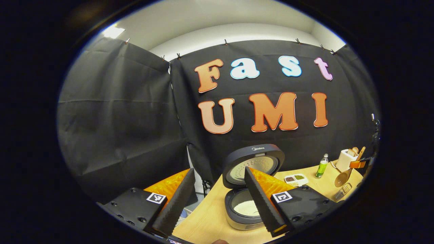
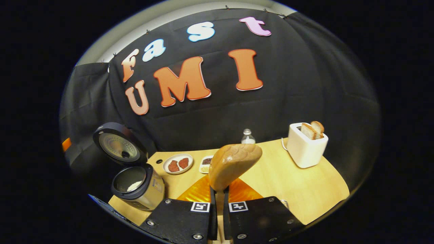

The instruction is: Close the left gripper, press the button to open the rice cooker; take a wooden spoon from the chopstick holder with the right hand, scoop a spoonful of rice and pour it into the rice cooker, then put the wooden spoon back into the chopstick holder.

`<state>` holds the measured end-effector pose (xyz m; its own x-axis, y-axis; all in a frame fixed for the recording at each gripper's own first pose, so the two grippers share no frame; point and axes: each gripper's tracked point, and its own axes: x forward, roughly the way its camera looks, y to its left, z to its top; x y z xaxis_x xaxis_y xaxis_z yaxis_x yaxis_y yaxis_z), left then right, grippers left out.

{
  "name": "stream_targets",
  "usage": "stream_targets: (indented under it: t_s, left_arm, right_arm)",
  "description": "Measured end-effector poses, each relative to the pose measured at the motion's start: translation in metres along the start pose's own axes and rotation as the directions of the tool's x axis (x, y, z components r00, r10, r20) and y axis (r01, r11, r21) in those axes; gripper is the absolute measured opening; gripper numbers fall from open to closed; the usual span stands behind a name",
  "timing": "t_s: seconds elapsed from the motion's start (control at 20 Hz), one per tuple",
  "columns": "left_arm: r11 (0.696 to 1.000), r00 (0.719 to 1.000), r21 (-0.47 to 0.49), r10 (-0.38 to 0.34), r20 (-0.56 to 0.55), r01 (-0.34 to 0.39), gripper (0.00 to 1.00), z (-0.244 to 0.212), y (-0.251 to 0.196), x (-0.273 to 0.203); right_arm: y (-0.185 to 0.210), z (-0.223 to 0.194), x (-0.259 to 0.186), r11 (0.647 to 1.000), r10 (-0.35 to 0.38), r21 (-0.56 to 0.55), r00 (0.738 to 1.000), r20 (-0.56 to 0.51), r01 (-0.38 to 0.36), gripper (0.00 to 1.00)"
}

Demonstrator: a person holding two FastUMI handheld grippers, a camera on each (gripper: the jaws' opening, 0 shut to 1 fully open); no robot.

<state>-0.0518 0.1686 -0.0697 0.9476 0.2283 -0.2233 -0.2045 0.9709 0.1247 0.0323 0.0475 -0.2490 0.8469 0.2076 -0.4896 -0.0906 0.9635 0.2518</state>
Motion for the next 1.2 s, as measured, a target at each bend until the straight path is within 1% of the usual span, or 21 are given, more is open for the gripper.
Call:
stream_targets:
  t_s: [0.15, 0.25, 0.3, 0.35, 0.4, 0.45, 0.5, 0.7, 0.95, 1.0, 1.1, 1.15, 1.2]
  left_arm:
    - [0.999, 0.999, 0.014, -0.031, -0.015, 0.031, 0.98, -0.002, -0.021, 0.005]
    - [0.999, 0.999, 0.021, -0.044, -0.021, 0.045, 0.98, -0.003, -0.034, 0.007]
    - [0.998, 0.998, 0.022, -0.051, -0.021, 0.051, 0.94, -0.002, -0.039, 0.008]
    - [0.998, 0.998, 0.025, -0.054, -0.021, 0.054, 0.94, -0.002, -0.044, 0.008]
    - [0.998, 0.998, 0.028, -0.054, -0.02, 0.055, 0.99, -0.001, -0.046, 0.007]
    - [0.998, 0.998, 0.029, -0.056, -0.022, 0.056, 0.99, -0.001, -0.05, 0.007]
    - [0.998, 0.998, 0.028, -0.054, -0.024, 0.055, 0.94, -0.003, -0.051, 0.006]
    - [0.998, 0.998, 0.022, -0.05, -0.032, 0.051, 0.94, -0.004, -0.057, 0.006]
    - [0.999, 0.998, 0.02, -0.049, -0.043, 0.049, 0.94, -0.003, -0.062, 0.015]
    - [0.999, 0.997, -0.003, -0.046, -0.055, 0.046, 1.0, -0.006, -0.064, 0.02]
    - [0.996, 0.995, -0.077, -0.048, -0.086, 0.041, 1.0, -0.012, -0.066, 0.03]
    - [0.994, 0.994, -0.104, -0.053, -0.092, 0.043, 0.94, -0.01, -0.067, 0.035]
    - [0.992, 0.994, -0.121, -0.055, -0.096, 0.043, 1.0, -0.009, -0.066, 0.039]
  right_arm:
    - [-0.042, -0.009, -0.008, 0.997, -0.077, 0.021, 0.997, -0.007, 0.077, 0.06]
    - [-0.063, -0.014, -0.009, 0.993, -0.112, 0.031, 0.993, -0.018, 0.113, 0.06]
    - [-0.073, -0.015, -0.009, 0.991, -0.129, 0.033, 0.991, -0.021, 0.129, 0.06]
    - [-0.08, -0.017, -0.011, 0.989, -0.143, 0.034, 0.989, -0.024, 0.143, 0.06]
    - [-0.086, -0.019, -0.011, 0.988, -0.15, 0.037, 0.988, -0.026, 0.151, 0.06]
    - [-0.089, -0.024, -0.013, 0.987, -0.153, 0.037, 0.987, -0.037, 0.155, 0.06]
    - [-0.092, -0.031, -0.014, 0.987, -0.156, 0.038, 0.986, -0.05, 0.158, 0.06]
    - [-0.098, -0.065, -0.007, 0.985, -0.162, 0.037, 0.98, -0.119, 0.168, 0.06]
    - [-0.1, -0.109, 0.005, 0.982, -0.165, 0.06, 0.964, -0.209, 0.181, 0.06]
    - [-0.101, -0.11, 0.007, 0.981, -0.166, 0.067, 0.963, -0.21, 0.183, 0.07]
    - [-0.103, -0.115, 0.009, 0.979, -0.17, 0.075, 0.957, -0.235, 0.192, 0.07]
    - [-0.102, -0.116, 0.009, 0.979, -0.166, 0.079, 0.955, -0.244, 0.19, 0.08]
    - [-0.103, -0.117, 0.01, 0.979, -0.162, 0.082, 0.952, -0.259, 0.189, 0.09]
